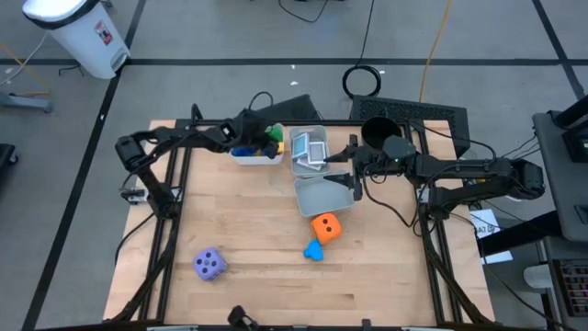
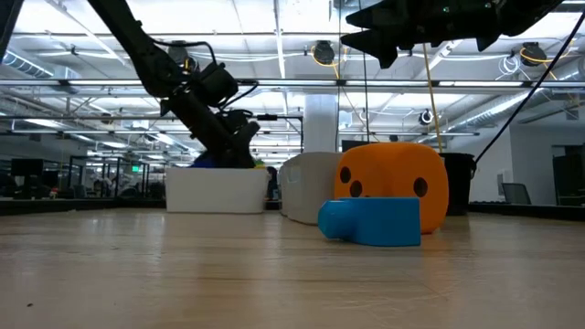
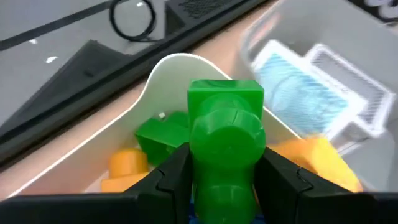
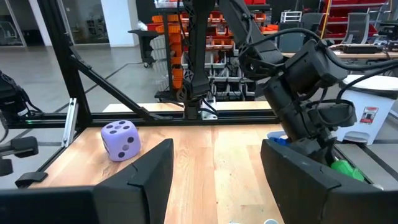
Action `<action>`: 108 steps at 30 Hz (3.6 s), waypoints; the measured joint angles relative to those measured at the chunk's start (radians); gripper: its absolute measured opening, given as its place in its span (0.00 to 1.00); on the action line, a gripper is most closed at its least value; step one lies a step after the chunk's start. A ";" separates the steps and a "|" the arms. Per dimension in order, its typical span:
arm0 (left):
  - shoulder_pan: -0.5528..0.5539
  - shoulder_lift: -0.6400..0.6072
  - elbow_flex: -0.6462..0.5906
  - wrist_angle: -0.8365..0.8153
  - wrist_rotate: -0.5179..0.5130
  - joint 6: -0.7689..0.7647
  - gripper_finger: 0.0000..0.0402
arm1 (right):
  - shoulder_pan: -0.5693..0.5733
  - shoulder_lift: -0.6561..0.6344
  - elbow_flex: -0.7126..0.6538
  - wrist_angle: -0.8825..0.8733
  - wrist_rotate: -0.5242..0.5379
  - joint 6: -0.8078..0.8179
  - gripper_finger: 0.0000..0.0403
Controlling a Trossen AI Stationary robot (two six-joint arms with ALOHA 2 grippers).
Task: Pick & Place Toys
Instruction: Put the green game piece into the white bin, then put the blue game piece into the white bin
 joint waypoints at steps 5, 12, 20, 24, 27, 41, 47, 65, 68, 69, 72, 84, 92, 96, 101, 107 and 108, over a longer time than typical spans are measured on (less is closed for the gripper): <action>-0.019 0.003 -0.002 0.032 0.001 -0.036 0.34 | 0.000 0.000 0.000 0.000 0.000 0.000 0.54; -0.032 0.000 -0.002 -0.005 -0.058 -0.054 0.54 | 0.000 0.000 0.000 0.000 0.000 0.000 0.55; -0.031 -0.032 -0.002 -0.010 -0.030 -0.018 0.94 | 0.002 0.000 0.000 -0.025 -0.005 0.025 0.61; -0.031 -0.092 -0.002 -0.017 -0.030 -0.018 0.83 | 0.018 0.000 -0.001 -0.085 -0.031 0.006 0.64; -0.033 -0.144 -0.002 -0.024 -0.030 -0.018 0.77 | 0.052 0.000 -0.001 -0.122 -0.032 -0.002 0.66; -0.292 -0.302 -0.002 -0.088 0.154 -0.053 0.70 | 0.349 0.100 0.000 -0.192 -0.028 0.020 0.67; -0.551 -0.234 -0.002 -0.095 0.152 -0.145 0.70 | 0.482 0.232 -0.002 -0.214 -0.023 0.102 0.67; -1.077 0.292 0.062 0.420 -0.382 -0.085 0.70 | 0.697 0.181 0.000 -0.175 0.191 0.123 0.67; -1.093 0.354 0.096 0.421 -0.469 -0.051 0.70 | 0.699 0.182 0.000 -0.172 0.210 0.123 0.67; -1.093 0.368 0.102 0.421 -0.487 -0.049 0.70 | 0.699 0.182 0.000 -0.174 0.210 0.123 0.67; -1.081 0.401 0.117 0.421 -0.510 -0.060 0.70 | 0.697 0.181 0.000 -0.172 0.211 0.123 0.67; -1.036 0.427 0.117 0.422 -0.498 -0.099 0.55 | 0.697 0.181 0.000 -0.175 0.208 0.133 0.67; -1.038 0.422 0.117 0.432 -0.448 -0.101 0.29 | 0.697 0.181 0.000 -0.175 0.208 0.135 0.67; -1.039 0.403 0.116 0.422 -0.431 -0.096 0.29 | 0.697 0.181 0.000 -0.176 0.208 0.135 0.67; -1.048 0.354 0.116 0.384 -0.439 -0.072 0.29 | 0.697 0.181 0.000 -0.179 0.207 0.135 0.67; -1.059 0.142 0.116 0.206 -0.457 -0.063 0.29 | 0.697 0.181 -0.001 -0.187 0.207 0.137 0.67; -1.061 0.094 0.116 0.171 -0.465 -0.057 0.29 | 0.697 0.181 -0.001 -0.187 0.207 0.140 0.67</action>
